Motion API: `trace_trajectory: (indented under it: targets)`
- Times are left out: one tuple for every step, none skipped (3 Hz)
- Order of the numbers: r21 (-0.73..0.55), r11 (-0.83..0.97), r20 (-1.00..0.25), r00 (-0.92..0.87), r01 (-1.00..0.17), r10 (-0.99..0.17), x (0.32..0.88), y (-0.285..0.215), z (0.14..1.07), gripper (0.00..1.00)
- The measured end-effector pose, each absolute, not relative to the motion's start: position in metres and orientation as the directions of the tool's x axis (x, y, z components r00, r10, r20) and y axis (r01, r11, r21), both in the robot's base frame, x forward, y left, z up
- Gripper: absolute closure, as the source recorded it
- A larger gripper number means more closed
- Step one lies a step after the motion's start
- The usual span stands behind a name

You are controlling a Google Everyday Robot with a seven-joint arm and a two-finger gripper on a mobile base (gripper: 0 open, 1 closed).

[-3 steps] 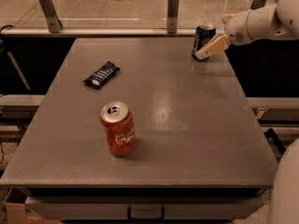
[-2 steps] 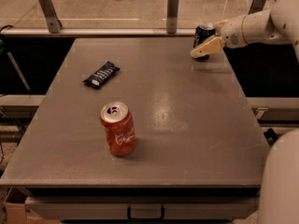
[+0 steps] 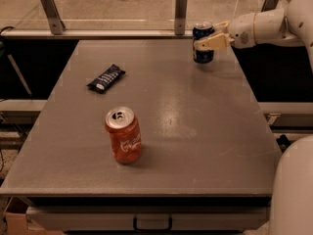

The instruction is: Move pepsi can near rxbar blueberry

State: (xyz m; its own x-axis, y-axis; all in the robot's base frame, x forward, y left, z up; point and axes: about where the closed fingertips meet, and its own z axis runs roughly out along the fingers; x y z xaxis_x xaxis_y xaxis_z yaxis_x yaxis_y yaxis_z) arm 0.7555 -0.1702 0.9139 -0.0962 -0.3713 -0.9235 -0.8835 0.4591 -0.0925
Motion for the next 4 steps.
trace_trajectory:
  targets:
    - [-0.088, 0.445, -0.929, -0.088, -0.891, -0.361, 0.754, -0.164, 0.917, 0.85]
    - [-0.085, 0.44, -0.929, -0.089, -0.894, -0.36, 0.755, -0.161, 0.915, 1.0]
    - [-0.063, 0.382, -0.942, -0.072, -0.922, -0.329, 0.747, -0.121, 0.908, 1.0]
    - [-0.062, 0.272, -0.956, -0.021, -0.96, -0.292, 0.732, -0.05, 0.902, 1.0]
